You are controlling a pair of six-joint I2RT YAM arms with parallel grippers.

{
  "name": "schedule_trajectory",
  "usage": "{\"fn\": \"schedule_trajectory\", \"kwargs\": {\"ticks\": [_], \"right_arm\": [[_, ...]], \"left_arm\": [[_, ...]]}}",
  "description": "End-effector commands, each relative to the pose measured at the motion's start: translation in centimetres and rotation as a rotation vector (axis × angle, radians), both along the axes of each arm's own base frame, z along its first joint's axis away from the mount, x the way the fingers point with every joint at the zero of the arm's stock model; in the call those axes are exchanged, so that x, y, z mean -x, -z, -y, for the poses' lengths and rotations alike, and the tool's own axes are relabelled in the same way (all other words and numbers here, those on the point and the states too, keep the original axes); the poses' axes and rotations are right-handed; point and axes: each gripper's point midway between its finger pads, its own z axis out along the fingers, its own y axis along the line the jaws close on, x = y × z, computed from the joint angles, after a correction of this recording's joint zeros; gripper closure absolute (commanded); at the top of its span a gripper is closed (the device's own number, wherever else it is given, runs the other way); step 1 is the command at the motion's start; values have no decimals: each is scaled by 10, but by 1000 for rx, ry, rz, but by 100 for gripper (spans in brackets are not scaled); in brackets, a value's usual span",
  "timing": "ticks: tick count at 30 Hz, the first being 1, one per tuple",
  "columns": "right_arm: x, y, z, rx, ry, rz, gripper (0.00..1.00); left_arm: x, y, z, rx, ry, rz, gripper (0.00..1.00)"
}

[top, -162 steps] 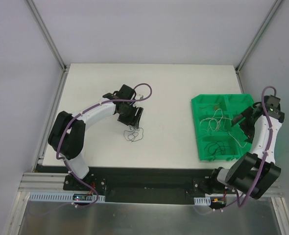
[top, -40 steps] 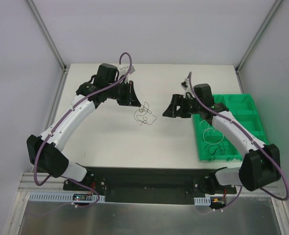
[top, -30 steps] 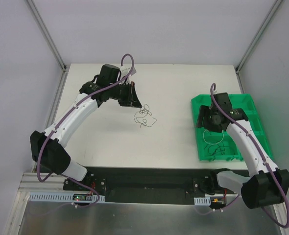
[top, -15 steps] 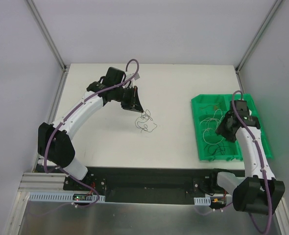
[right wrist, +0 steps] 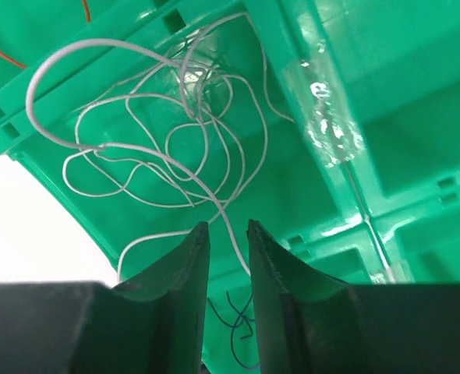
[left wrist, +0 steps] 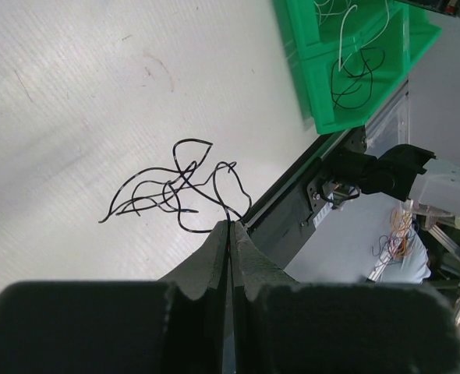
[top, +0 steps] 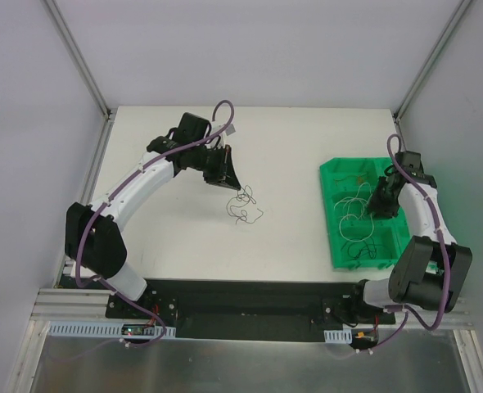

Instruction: Untangle the cables

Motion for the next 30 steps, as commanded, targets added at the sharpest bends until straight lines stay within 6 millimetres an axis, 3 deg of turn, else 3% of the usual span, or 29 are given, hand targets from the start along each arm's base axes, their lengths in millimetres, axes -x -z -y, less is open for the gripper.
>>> {"fn": "schedule_trajectory", "kwargs": {"ticks": [1, 3, 5, 6, 11, 16, 21, 24, 26, 30], "right_arm": [[-20, -5, -7, -51, -83, 24, 75], [-19, -5, -9, -63, -95, -2, 79], [-20, -7, -13, -79, -110, 3, 98], [-21, -10, -13, -77, -106, 13, 100], [-38, -34, -6, -22, -99, 108, 100], [-76, -47, -8, -35, -141, 253, 100], [-106, -45, -3, -18, -145, 347, 100], [-119, -30, 9, 46, -144, 384, 100], [-116, -21, 15, 64, -138, 337, 100], [-88, -15, 26, 143, -99, 298, 100]], "left_arm": [[4, -2, 1, 6, 39, 15, 100], [4, -1, 0, 3, 44, 14, 100], [5, 1, 0, -1, 46, 14, 100], [5, 1, -1, -3, 46, 13, 100], [4, 2, -1, -7, 49, 15, 100], [3, 2, 1, -3, 57, 18, 100], [3, 3, 0, -7, 60, 24, 100], [3, 4, -1, -13, 58, 27, 100], [4, 3, -2, -11, 60, 29, 100], [5, 4, -3, -16, 58, 33, 100]]}}
